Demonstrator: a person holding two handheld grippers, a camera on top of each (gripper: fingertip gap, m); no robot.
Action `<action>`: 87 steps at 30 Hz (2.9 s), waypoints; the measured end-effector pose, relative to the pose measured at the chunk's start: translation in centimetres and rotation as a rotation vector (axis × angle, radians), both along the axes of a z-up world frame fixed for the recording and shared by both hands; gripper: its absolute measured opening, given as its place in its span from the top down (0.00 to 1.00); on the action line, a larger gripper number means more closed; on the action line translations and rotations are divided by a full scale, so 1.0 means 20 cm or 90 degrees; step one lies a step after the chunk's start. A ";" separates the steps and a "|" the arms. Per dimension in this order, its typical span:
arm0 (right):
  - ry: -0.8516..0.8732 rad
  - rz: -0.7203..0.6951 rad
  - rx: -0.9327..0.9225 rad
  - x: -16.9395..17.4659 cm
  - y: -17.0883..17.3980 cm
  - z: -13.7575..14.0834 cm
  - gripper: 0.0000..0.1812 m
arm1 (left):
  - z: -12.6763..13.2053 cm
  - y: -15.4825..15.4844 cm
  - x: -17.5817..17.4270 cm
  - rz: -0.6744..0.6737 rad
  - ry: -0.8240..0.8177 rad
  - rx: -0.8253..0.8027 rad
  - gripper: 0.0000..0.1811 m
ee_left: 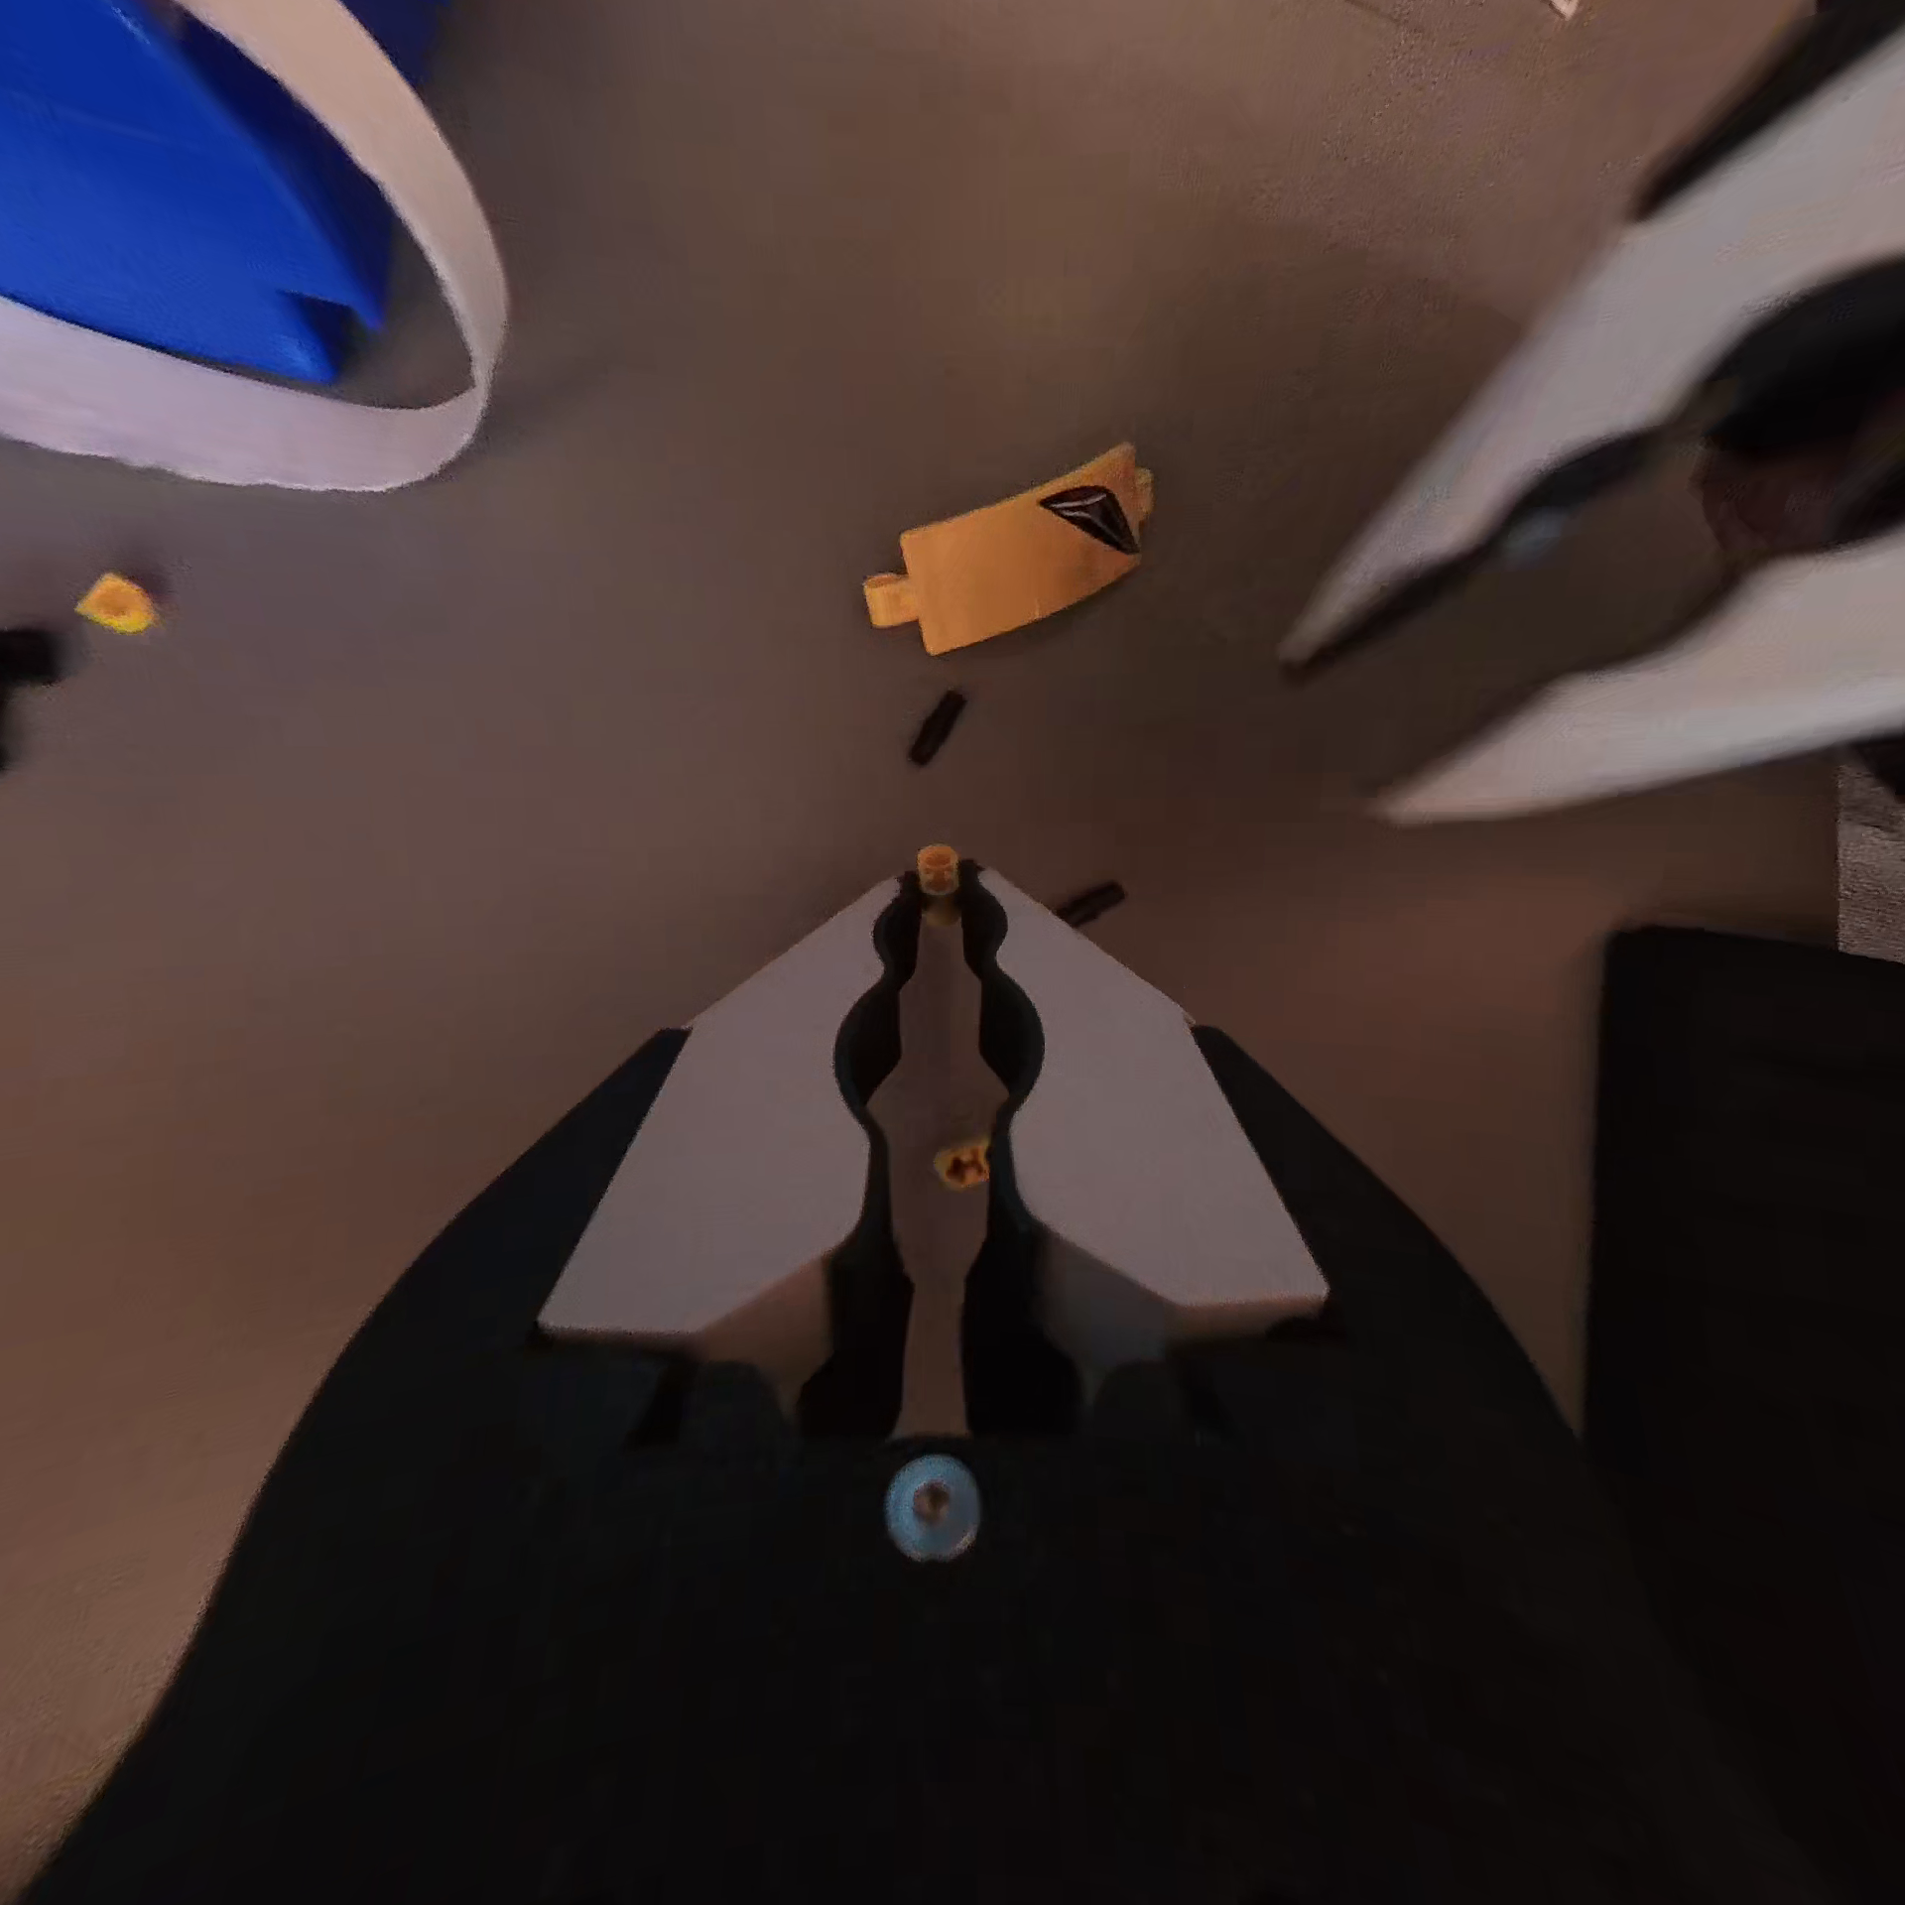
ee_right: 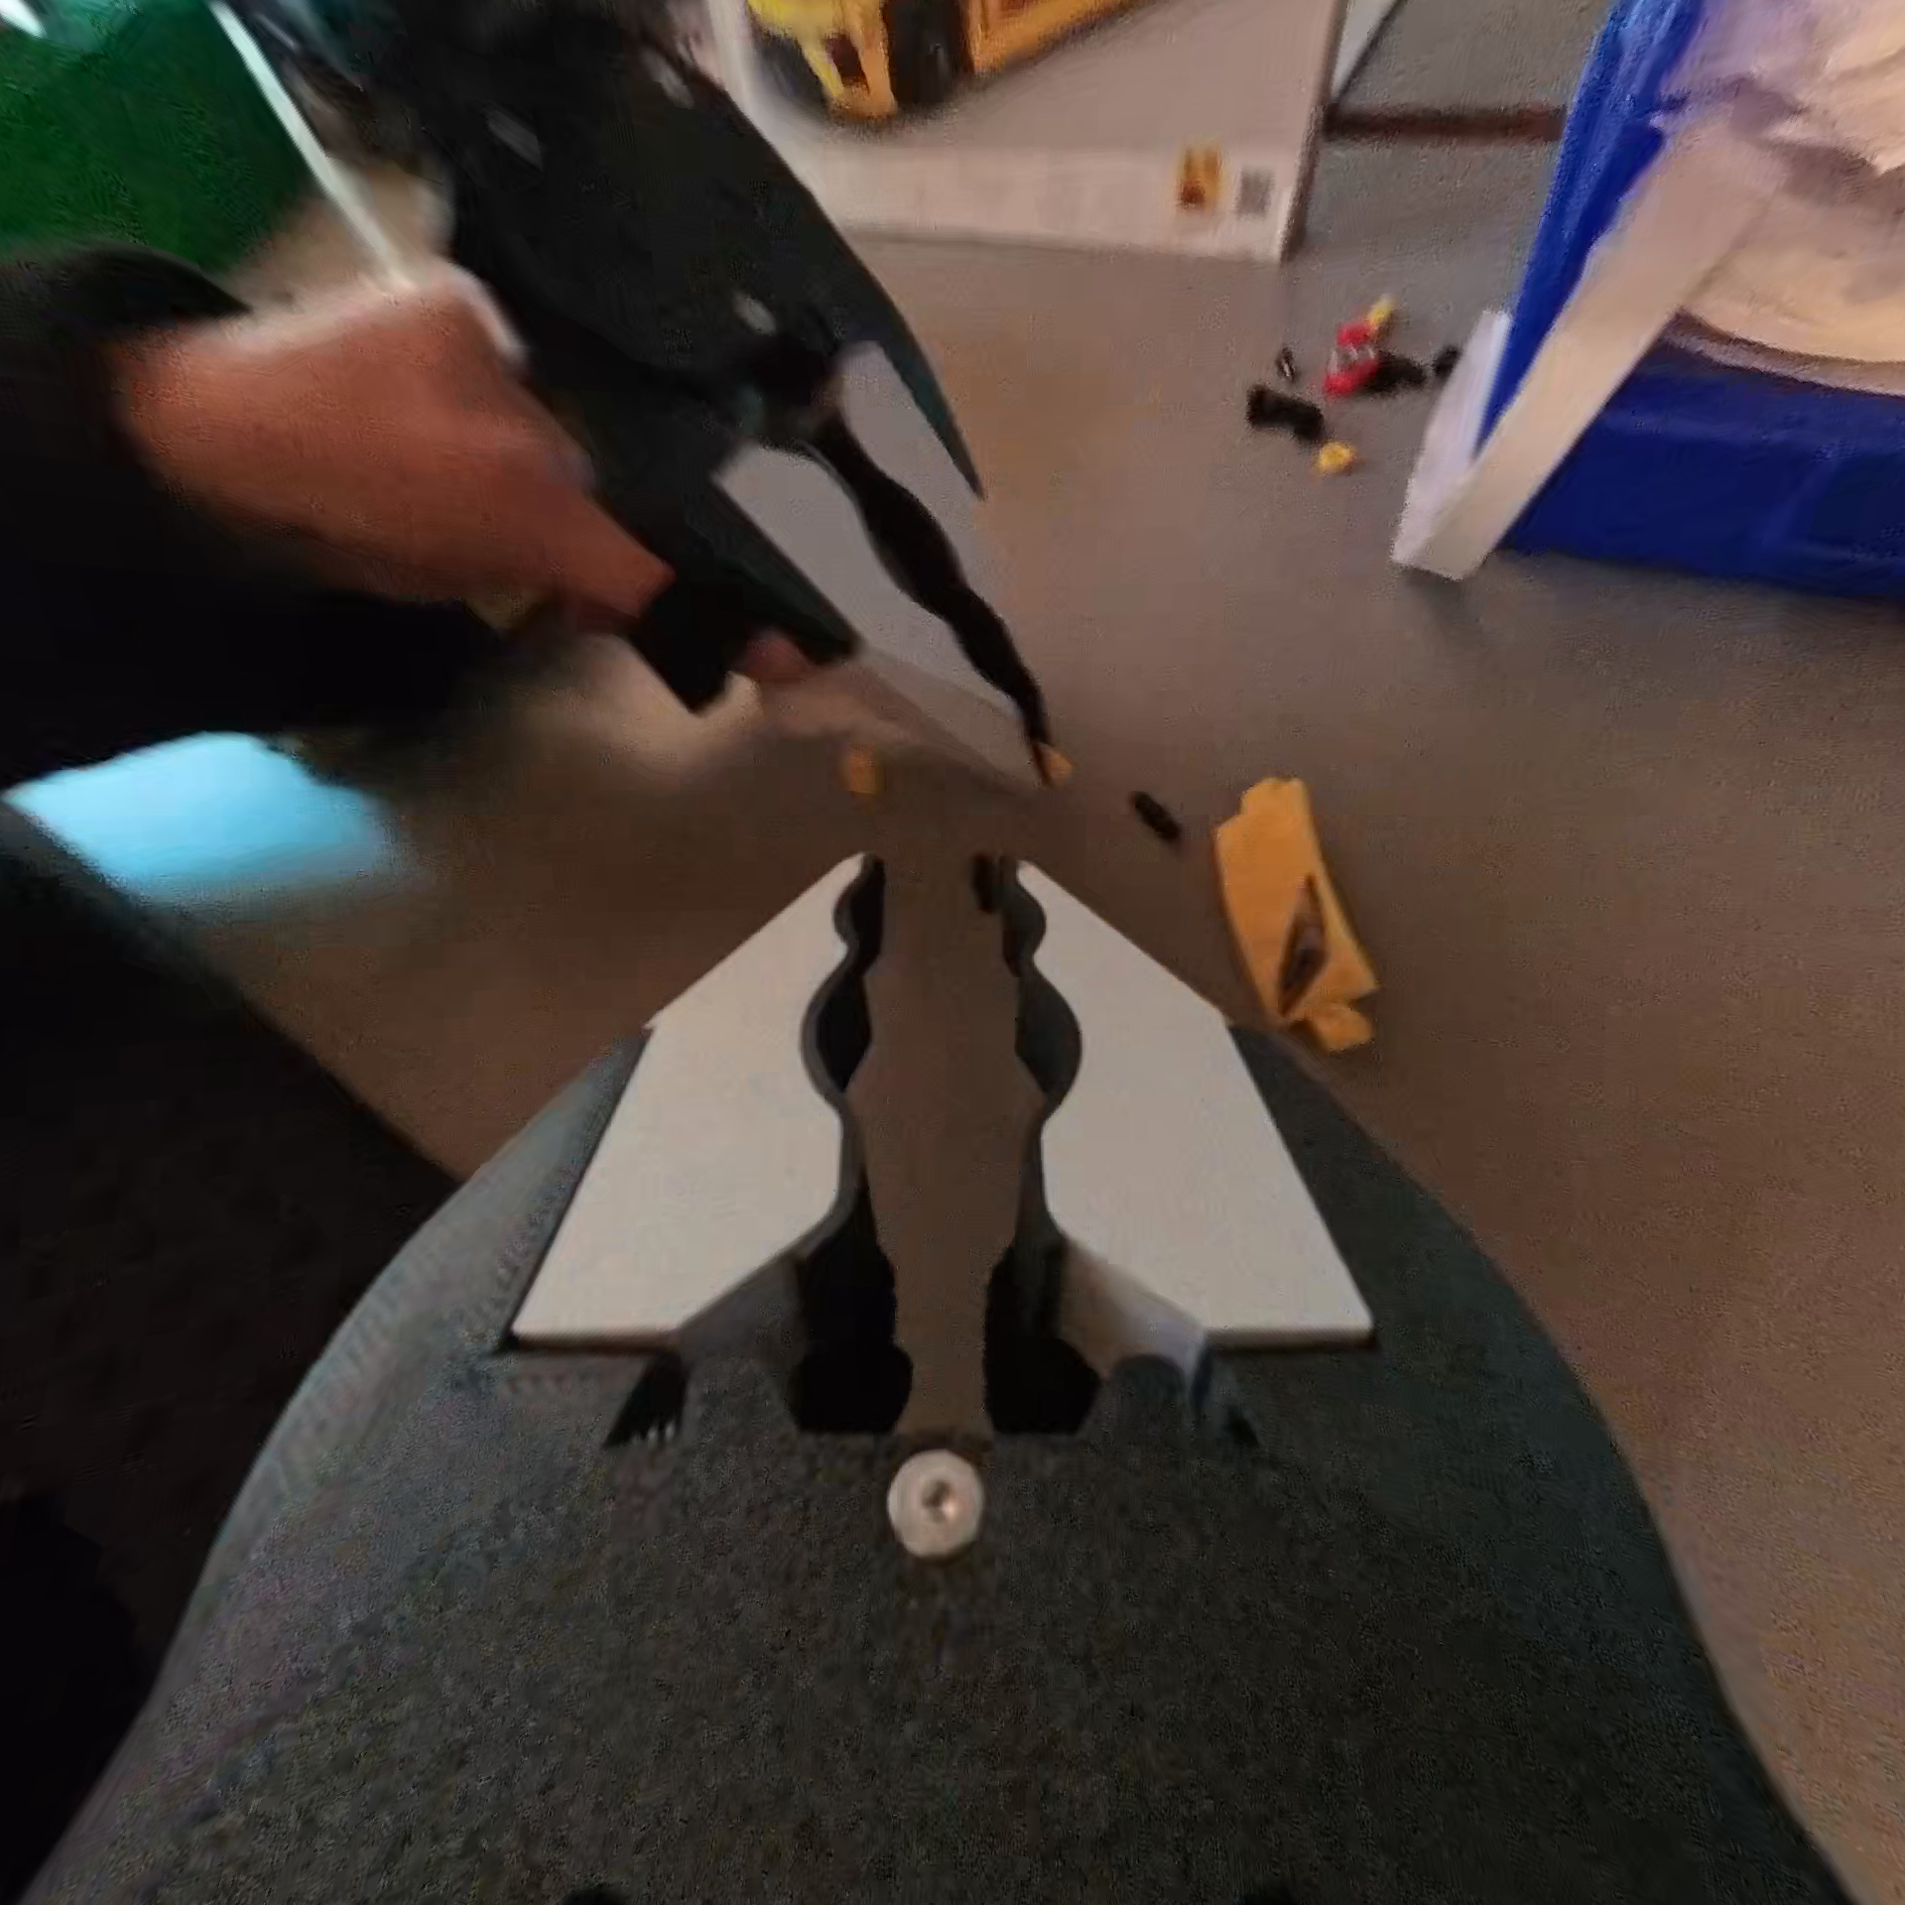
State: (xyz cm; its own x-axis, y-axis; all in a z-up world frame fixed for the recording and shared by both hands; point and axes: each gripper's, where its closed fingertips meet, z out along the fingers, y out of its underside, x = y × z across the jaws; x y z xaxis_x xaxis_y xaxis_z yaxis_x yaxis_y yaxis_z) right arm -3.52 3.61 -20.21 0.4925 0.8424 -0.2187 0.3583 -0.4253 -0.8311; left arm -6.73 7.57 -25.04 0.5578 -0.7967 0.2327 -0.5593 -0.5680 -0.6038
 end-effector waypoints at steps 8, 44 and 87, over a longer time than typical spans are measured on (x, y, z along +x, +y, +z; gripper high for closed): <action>0.188 -0.074 0.065 0.00 -0.19 0.16 0.87 | 0.06 -0.03 -0.11 0.026 0.010 -0.026 0.78; 0.078 0.344 0.047 -1.15 -0.35 -0.01 0.84 | 0.18 -0.80 -1.46 0.423 -0.276 0.107 0.79; 0.183 0.622 -0.116 -1.13 -0.90 0.18 0.97 | 0.51 -1.06 -0.99 0.075 -0.357 0.314 0.93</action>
State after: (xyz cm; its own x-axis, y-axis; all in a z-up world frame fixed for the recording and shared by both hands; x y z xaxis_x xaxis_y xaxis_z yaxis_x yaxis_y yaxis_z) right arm -26.04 -14.42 -16.54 -0.4795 0.7890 -0.3842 0.4135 -0.1831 -0.8919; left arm -26.55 -13.60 -14.89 0.5490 -0.8242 0.1389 -0.0453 -0.1953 -0.9797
